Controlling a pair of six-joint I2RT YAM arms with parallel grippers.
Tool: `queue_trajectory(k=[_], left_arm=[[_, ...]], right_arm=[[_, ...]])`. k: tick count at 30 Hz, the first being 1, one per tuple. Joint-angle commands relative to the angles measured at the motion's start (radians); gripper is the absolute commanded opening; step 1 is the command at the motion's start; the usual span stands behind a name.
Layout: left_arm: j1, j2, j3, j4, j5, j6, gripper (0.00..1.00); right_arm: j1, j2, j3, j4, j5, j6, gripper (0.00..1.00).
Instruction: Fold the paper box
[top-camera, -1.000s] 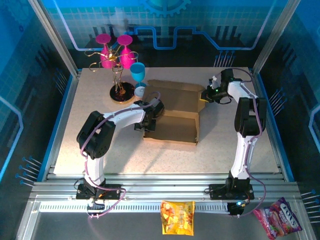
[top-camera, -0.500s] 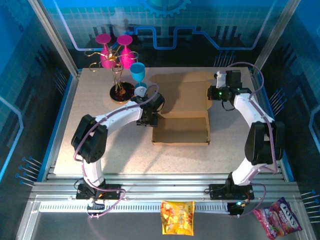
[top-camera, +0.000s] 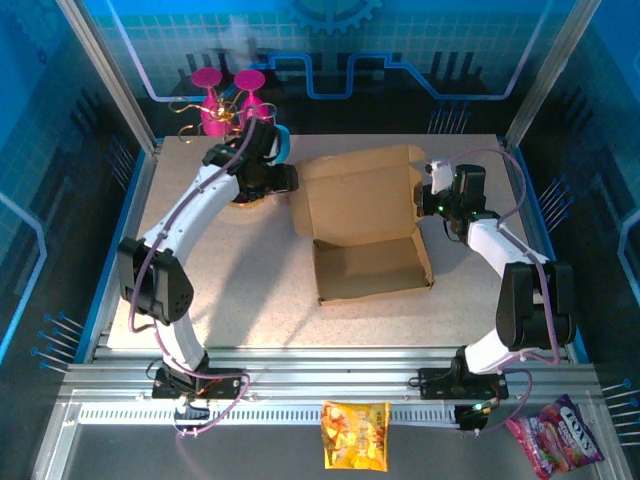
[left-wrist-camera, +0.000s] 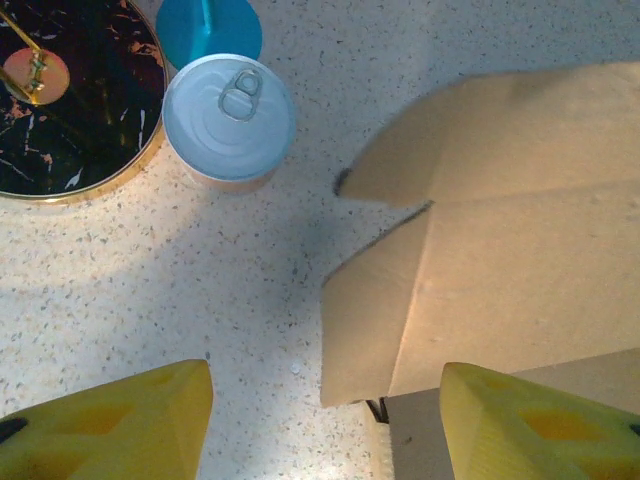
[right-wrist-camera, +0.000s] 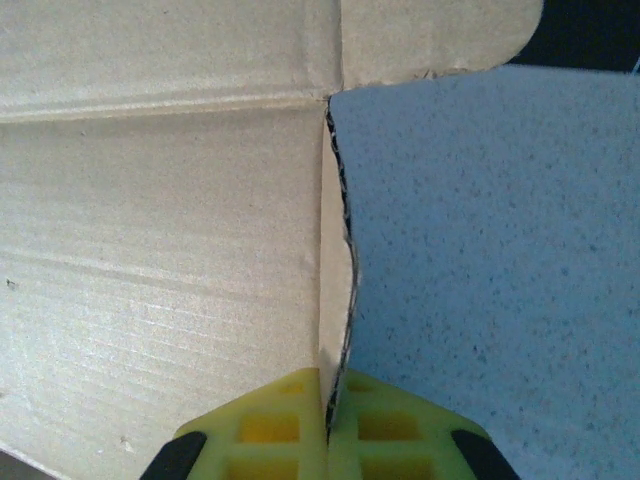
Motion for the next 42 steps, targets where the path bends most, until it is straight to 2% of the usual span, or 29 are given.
queue_trajectory(k=[1,9,16,24,28,32,36,40,42], left_arm=[[0.04,0.034,-0.033,0.07,0.201,0.118,0.62],[0.055,0.058,-0.152,0.26,0.374,0.191,0.63],[0.051,0.104,-0.139,0.271,0.295,0.218,0.63],[0.016,0.152,-0.113,0.258,0.245,0.217,0.58],[-0.011,0.159,-0.085,0.242,0.216,0.217,0.47],[-0.056,0.145,-0.06,0.21,0.1,0.199,0.34],[-0.092,0.118,-0.063,0.199,-0.028,0.107,0.16],[-0.135,0.105,-0.07,0.214,-0.138,0.009,0.0],[-0.158,0.104,-0.065,0.225,-0.203,-0.034,0.0]], right_arm=[[-0.017,-0.036,-0.016,0.105,-0.054,-0.04,0.0],[-0.025,-0.024,-0.017,0.122,-0.084,-0.039,0.0],[-0.025,-0.007,-0.006,0.123,-0.102,-0.029,0.0],[-0.028,0.0,-0.01,0.126,-0.104,-0.027,0.0],[-0.028,0.004,-0.01,0.121,-0.095,-0.023,0.0],[-0.026,0.0,-0.017,0.124,-0.073,-0.016,0.0],[-0.018,-0.01,-0.034,0.143,-0.041,-0.003,0.0],[0.022,-0.022,-0.063,0.186,0.047,0.024,0.0],[0.045,-0.022,-0.065,0.198,0.095,0.046,0.0]])
